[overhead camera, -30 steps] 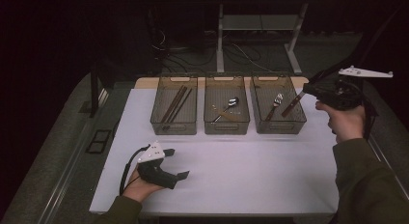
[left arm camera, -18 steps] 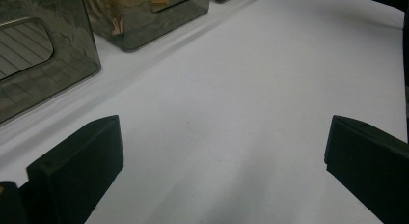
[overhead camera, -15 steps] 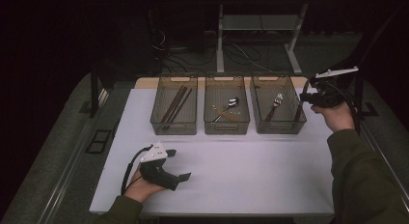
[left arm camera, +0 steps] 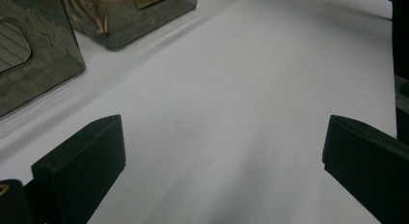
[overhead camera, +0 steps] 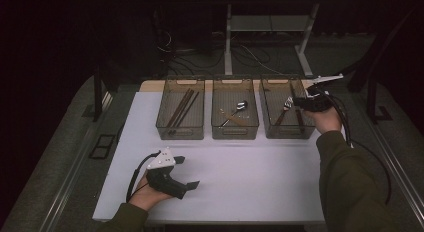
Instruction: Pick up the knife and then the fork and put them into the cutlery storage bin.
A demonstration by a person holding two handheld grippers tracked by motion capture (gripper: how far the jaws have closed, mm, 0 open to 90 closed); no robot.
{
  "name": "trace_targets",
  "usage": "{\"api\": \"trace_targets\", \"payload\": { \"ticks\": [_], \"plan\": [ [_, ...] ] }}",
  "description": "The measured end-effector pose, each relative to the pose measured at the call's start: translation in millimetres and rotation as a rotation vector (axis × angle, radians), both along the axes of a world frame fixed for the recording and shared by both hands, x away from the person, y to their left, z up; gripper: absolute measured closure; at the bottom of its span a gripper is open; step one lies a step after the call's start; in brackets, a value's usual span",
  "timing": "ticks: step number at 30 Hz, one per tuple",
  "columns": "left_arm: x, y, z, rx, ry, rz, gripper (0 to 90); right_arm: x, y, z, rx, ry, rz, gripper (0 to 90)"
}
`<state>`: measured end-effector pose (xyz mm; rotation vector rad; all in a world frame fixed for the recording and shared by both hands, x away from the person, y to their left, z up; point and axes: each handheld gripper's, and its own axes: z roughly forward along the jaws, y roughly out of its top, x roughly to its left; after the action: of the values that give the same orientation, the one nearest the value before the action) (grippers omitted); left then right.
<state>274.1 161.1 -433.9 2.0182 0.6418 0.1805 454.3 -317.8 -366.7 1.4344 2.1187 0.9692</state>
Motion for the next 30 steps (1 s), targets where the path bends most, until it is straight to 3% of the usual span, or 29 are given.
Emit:
{"api": "trace_targets", "payload": {
  "ticks": [2, 5, 11, 16, 20, 30],
  "plan": [
    [0.2, 0.4, 0.2, 0.002, 0.002, -0.004, 0.3, 1.8, 2.8, -4.9, 0.006, 0.013, 0.006, 68.3],
    [0.7, 0.1, -0.3, 0.003, 0.004, -0.002, 0.9, 2.1, 2.9, -8.1, 0.061, 0.047, 0.042, 59.3],
    [1.1, -0.6, -0.7, 0.007, 0.001, -0.003, 1.3, -9.2, 3.0, -6.2, 0.116, 0.039, 0.095, 39.8],
    [0.6, -1.1, -0.3, 0.009, -0.002, 0.001, 1.6, -24.9, 1.7, -3.9, 0.13, -0.021, 0.102, 28.0],
    [1.3, -0.7, -0.5, 0.011, -0.006, 0.002, 1.4, -40.8, -1.1, -4.2, 0.182, -0.049, 0.118, 19.6],
    [1.4, -3.4, -1.3, 0.037, -0.008, 0.001, 0.0, -93.0, 8.4, -10.0, 0.16, -0.11, 0.186, 11.5]
  ]
}}
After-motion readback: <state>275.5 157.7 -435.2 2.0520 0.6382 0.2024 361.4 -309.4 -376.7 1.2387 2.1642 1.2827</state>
